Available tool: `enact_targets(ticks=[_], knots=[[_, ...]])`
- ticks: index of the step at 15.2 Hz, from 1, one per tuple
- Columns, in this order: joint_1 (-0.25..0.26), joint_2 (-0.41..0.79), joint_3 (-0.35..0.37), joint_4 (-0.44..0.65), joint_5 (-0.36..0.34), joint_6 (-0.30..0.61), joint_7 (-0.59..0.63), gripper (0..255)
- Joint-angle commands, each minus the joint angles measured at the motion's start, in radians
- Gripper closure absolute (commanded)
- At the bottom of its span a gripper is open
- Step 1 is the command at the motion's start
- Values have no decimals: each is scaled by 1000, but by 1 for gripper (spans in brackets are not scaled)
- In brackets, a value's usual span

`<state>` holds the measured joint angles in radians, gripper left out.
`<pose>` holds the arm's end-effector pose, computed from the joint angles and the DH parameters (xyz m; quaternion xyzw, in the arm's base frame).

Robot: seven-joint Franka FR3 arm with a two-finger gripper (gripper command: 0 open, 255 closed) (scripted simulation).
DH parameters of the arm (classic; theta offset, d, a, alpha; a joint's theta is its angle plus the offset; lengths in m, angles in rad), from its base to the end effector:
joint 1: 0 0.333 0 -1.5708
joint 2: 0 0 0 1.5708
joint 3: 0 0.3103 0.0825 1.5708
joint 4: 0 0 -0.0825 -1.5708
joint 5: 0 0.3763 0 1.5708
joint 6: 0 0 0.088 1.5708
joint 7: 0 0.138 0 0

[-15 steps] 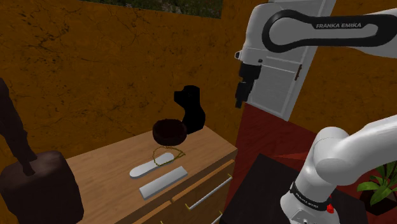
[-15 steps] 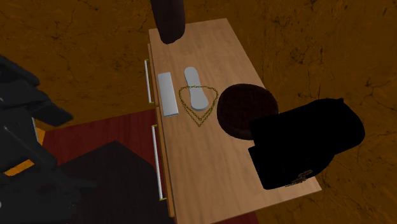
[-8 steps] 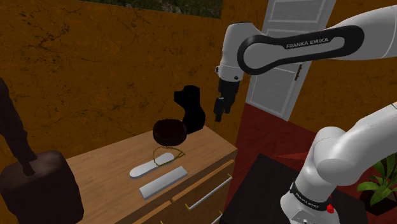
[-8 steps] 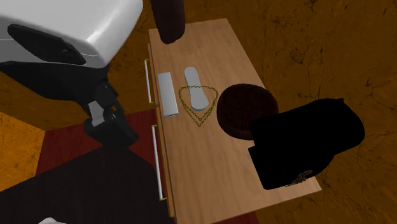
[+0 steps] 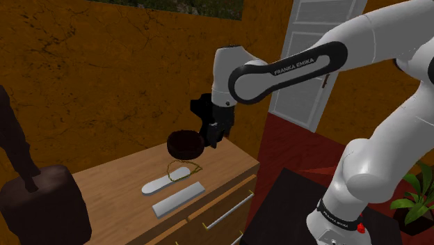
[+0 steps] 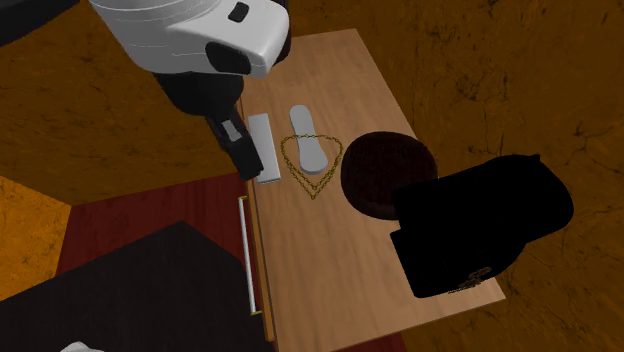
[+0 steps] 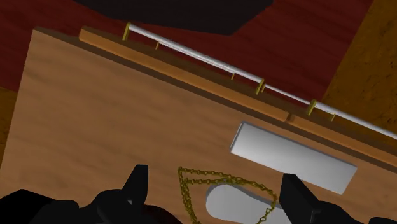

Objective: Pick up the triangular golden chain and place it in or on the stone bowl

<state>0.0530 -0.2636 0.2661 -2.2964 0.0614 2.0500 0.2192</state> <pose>0.4381 0.1520 0.4192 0.9995 0.0317 0.0063 0.0055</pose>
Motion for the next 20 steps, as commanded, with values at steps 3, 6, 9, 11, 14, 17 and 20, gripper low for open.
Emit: enact_targets(ticks=[3, 6, 9, 11, 14, 17, 20], knots=[[5, 155, 49, 68, -54, 77, 97, 0], [15, 275, 72, 137, -111, 115, 173, 0], [36, 398, 82, 220, -176, 139, 249, 0], [56, 481, 82, 282, -218, 147, 296, 0], [93, 605, 71, 386, -276, 148, 358, 0], [136, 730, 54, 505, -324, 138, 407, 0], [152, 780, 44, 546, -340, 142, 422, 0]])
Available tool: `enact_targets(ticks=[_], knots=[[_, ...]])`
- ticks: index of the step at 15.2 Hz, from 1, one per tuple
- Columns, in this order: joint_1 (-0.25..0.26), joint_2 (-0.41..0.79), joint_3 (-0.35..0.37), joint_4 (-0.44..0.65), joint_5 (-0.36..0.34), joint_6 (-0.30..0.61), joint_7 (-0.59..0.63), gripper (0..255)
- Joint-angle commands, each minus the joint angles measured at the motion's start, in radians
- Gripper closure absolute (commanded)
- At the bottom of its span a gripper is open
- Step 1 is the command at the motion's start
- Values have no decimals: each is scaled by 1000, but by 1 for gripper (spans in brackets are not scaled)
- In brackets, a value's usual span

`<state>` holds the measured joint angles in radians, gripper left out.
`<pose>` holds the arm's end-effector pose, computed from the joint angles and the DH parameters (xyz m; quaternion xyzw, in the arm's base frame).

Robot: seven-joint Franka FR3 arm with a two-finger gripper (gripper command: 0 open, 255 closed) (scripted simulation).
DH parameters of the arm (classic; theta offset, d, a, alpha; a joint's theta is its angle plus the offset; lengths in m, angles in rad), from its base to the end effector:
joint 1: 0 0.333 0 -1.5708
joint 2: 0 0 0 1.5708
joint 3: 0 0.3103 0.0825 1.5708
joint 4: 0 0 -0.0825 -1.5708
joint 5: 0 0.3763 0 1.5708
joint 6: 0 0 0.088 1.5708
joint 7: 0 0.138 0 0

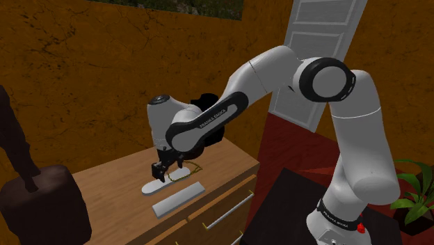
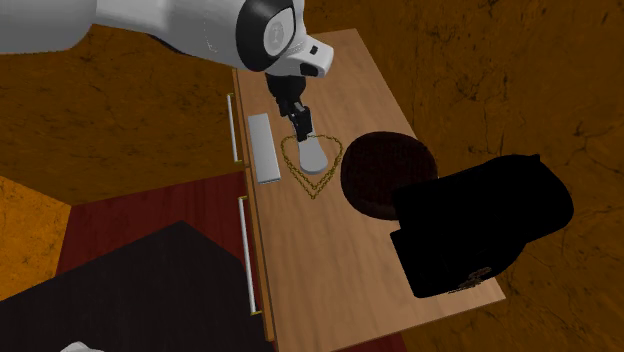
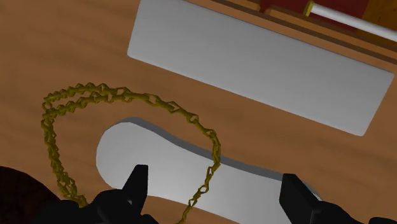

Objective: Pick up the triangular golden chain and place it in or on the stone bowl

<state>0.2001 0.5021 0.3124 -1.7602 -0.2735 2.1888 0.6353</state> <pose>0.5757 0.2905 0.2582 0.9992 0.0041 0.0016 0.0405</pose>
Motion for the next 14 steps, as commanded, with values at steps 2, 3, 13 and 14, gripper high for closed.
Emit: enact_targets(ticks=[2, 3, 13, 14], knots=[[7, 29, -7, 4, -12, 24, 10, 0], [8, 36, -9, 1, -16, 34, 13, 0], [11, 64, -17, -7, -28, 68, 20, 0], [10, 64, -17, -7, -28, 68, 20, 0]])
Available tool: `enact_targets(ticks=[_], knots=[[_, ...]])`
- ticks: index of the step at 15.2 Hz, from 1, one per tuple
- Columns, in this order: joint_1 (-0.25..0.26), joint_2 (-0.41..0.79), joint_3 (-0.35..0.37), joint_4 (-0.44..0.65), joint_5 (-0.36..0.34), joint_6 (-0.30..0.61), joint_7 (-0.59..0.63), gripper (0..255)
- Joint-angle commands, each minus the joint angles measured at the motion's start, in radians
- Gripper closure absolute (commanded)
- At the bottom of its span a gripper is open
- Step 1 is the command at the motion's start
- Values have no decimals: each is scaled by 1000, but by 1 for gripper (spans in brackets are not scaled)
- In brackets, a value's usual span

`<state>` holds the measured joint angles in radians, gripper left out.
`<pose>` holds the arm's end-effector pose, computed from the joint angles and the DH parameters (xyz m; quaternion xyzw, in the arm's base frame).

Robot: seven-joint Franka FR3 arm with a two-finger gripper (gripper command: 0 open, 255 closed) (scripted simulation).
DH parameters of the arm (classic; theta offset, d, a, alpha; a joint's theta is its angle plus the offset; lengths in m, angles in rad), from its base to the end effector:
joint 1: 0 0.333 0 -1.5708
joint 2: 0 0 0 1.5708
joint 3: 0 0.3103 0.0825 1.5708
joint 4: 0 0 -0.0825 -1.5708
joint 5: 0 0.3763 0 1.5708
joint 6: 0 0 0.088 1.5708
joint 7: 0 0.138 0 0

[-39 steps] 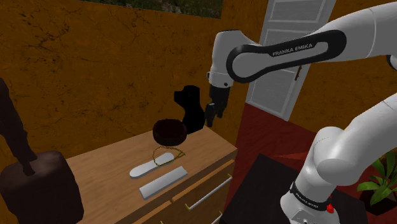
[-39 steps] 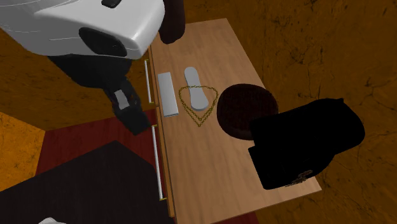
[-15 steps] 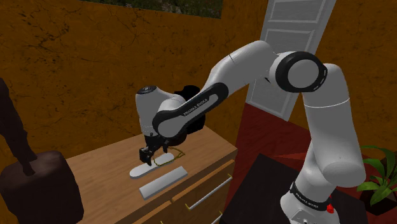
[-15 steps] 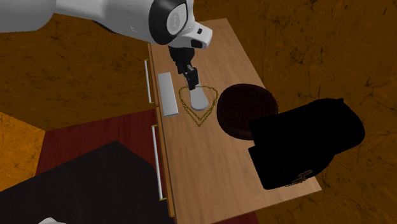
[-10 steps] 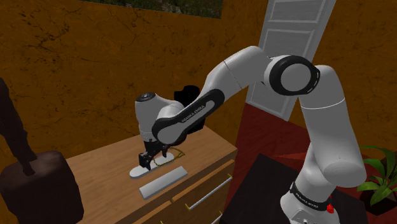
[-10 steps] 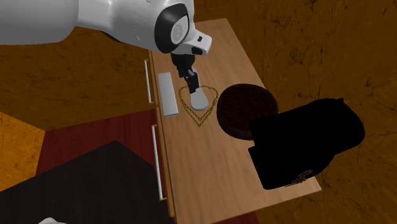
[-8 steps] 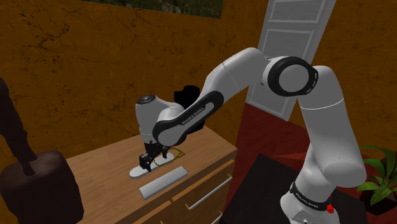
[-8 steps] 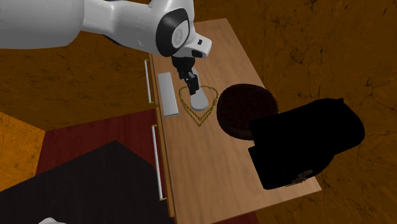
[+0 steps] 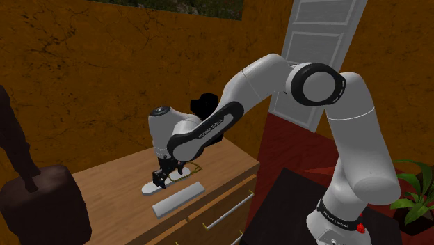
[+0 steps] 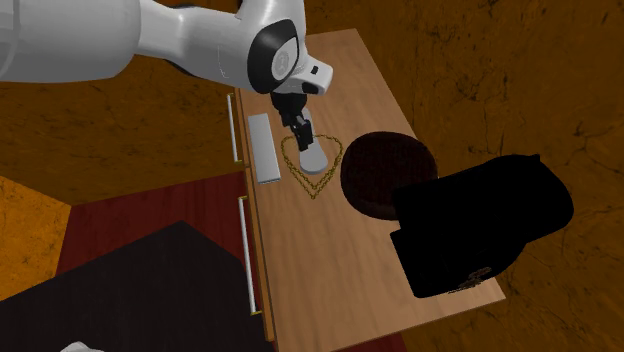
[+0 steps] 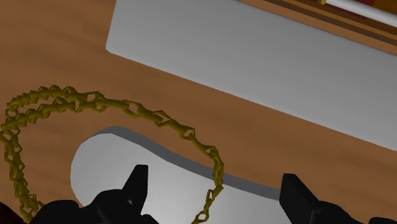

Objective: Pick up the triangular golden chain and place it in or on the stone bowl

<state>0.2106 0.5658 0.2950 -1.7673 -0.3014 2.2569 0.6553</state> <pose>0.5775 0.2902 0.2197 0.9991 0.0037 0.0019 0.0410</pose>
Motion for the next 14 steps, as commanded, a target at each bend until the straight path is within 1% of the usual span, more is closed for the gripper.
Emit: enact_targets(ticks=[1, 10, 14], knots=[[0, 0, 0, 0, 0, 0, 0, 255], [0, 0, 0, 0, 0, 0, 0, 255], [-6, -33, 9, 6, 14, -37, -11, 255]])
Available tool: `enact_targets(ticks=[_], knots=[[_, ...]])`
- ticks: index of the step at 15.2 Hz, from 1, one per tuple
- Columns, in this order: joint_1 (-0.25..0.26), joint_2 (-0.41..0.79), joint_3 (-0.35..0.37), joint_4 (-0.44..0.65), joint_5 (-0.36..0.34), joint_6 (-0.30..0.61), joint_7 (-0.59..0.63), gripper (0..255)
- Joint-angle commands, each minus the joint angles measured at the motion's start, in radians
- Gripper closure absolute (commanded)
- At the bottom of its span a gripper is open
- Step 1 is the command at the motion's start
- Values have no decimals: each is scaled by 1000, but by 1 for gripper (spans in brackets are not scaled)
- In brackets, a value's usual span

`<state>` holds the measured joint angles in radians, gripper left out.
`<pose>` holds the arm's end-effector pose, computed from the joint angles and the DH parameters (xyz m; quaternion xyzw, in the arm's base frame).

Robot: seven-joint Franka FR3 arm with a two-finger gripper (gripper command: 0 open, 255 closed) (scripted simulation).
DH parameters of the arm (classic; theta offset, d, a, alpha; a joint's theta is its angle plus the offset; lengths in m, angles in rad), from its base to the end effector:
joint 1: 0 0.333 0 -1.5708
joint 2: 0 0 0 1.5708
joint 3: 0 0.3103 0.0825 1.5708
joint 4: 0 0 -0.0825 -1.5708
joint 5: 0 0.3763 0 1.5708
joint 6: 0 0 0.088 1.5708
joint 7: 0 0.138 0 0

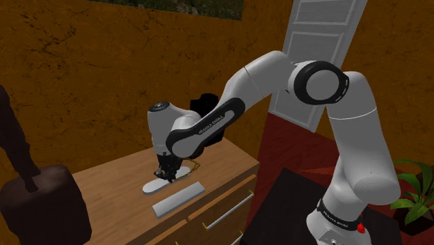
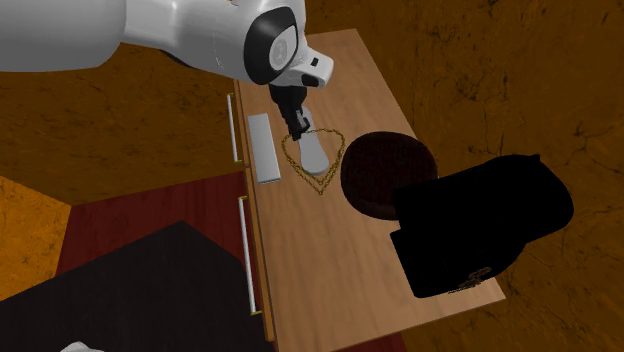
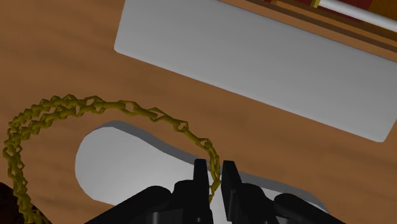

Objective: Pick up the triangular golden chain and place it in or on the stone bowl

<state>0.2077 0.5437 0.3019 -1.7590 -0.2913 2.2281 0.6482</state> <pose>0.5781 0.2913 0.2351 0.9992 0.0038 0.0022 0.0408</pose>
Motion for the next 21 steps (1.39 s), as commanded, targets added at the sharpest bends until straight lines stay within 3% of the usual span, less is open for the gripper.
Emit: enact_targets(ticks=[1, 21], knots=[[-4, -19, 4, -1, 8, -18, -6, 255], [-21, -147, 35, 89, 69, -227, -56, 255]])
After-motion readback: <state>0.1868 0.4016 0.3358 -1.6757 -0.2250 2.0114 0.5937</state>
